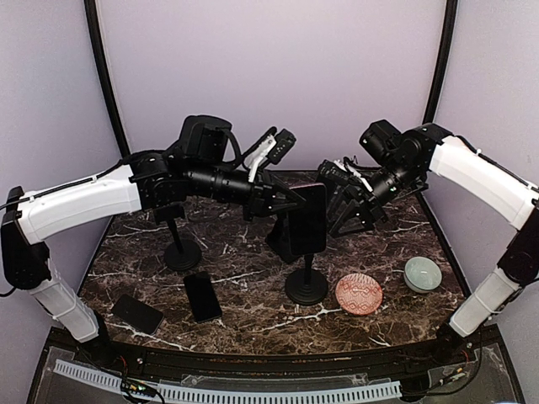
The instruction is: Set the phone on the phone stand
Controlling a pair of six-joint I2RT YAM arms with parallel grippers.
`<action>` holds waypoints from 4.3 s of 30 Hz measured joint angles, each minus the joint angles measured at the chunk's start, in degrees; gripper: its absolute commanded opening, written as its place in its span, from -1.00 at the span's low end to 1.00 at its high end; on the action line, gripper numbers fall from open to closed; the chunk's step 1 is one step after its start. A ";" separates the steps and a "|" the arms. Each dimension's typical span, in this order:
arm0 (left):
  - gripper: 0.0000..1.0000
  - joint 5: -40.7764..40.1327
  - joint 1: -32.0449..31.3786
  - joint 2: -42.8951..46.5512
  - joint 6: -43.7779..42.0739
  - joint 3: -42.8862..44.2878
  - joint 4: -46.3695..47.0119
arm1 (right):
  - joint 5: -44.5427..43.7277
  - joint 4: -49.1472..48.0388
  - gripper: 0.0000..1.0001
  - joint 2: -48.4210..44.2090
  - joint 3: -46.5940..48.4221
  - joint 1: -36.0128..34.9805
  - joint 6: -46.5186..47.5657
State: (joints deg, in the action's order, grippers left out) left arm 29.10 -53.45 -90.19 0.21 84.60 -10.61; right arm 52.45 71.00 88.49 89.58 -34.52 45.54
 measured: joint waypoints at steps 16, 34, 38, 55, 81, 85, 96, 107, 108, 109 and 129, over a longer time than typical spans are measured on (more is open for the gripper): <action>-1.00 1.07 -0.20 1.51 -1.03 -9.05 14.97 | -2.27 -2.73 -0.71 -0.98 -0.37 0.59 -4.63; -1.00 1.51 -0.52 -5.16 0.39 3.67 3.32 | -4.72 -1.29 -0.18 -2.84 -0.94 0.96 -5.49; -1.00 0.57 -0.85 -5.38 0.48 4.55 2.23 | -5.60 -2.08 0.01 -3.13 -0.96 1.01 -8.04; -1.00 -3.76 -1.53 -5.35 -0.72 5.29 2.10 | -2.58 -3.48 -0.08 -2.40 8.61 0.79 -13.92; 0.18 -15.06 -1.95 7.04 1.86 -5.29 -0.15 | -4.42 -5.44 -1.00 -0.98 8.70 1.05 -14.43; 0.18 -17.14 -1.95 10.80 2.27 -6.62 0.28 | -4.90 -6.71 -1.00 -1.25 8.61 2.99 -14.82; 0.18 -18.27 -1.95 11.67 3.67 -8.15 1.53 | -6.10 -7.19 -1.00 -1.27 10.08 12.46 -14.60; 0.18 -18.47 -1.95 11.67 4.70 -8.81 1.53 | -11.78 -8.22 -1.00 -1.05 11.06 20.22 -13.42; 0.18 -18.58 -1.95 11.67 4.81 -8.98 1.51 | -12.11 -8.26 -1.00 -0.92 11.30 21.11 -13.27; 0.18 -18.69 -1.95 11.67 4.90 -9.05 1.46 | -12.37 -8.50 -1.00 -0.70 11.56 21.92 -13.25; 0.26 -29.46 -1.95 10.93 12.28 -9.03 -3.45 | -12.87 -16.41 0.39 -1.88 12.46 23.80 -15.80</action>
State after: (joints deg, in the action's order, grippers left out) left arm -0.36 -55.40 -79.26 12.49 75.57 -14.06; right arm 39.57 54.59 86.61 102.04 -10.72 29.74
